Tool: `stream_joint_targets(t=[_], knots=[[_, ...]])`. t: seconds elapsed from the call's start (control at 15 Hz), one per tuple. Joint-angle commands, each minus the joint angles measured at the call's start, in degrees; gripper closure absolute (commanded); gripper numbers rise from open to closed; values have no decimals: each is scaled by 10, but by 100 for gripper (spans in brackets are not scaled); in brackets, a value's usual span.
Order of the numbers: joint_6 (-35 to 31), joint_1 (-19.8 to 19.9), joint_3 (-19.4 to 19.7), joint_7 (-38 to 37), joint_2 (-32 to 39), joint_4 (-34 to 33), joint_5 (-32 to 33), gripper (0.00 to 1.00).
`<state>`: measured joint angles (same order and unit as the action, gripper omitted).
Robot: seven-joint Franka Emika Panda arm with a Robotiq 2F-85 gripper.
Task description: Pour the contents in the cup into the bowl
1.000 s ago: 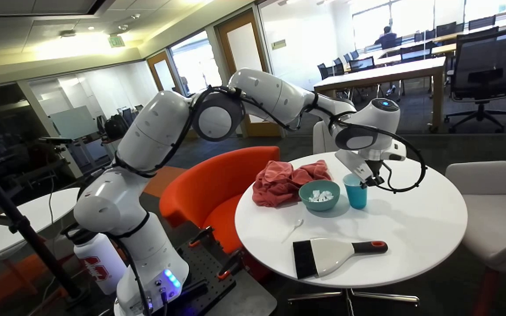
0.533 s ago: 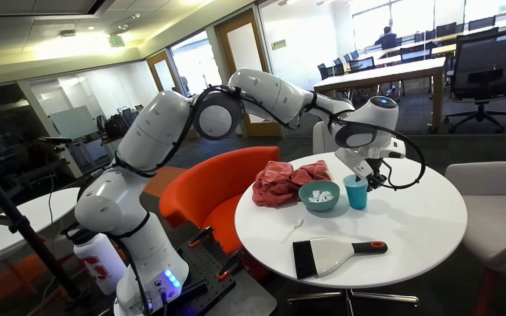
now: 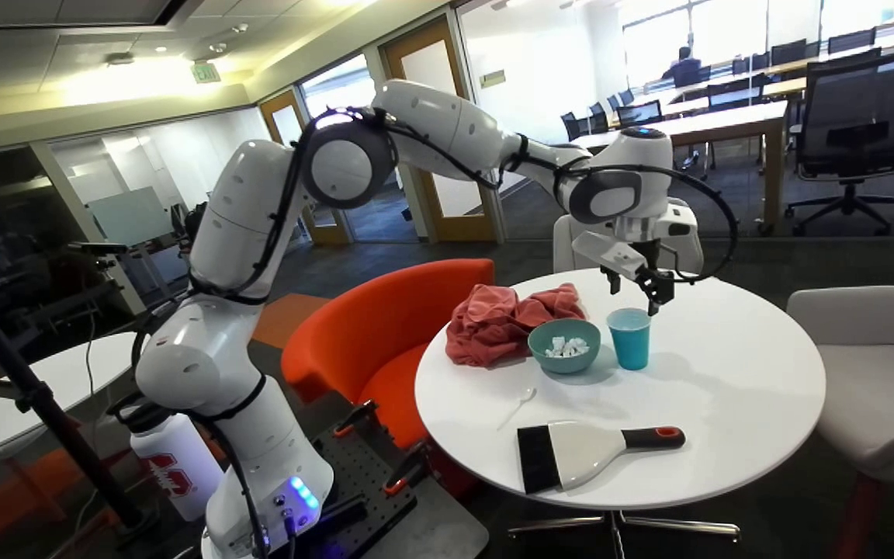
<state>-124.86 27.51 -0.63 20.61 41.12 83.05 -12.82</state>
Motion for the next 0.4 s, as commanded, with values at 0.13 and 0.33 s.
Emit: stream_joint_targets(t=[0.13, 0.33], knots=[[-9, -71, 61, -30, -148, 171, 78, 0], [-20, -98, 74, -46, -188, 224, 109, 0]])
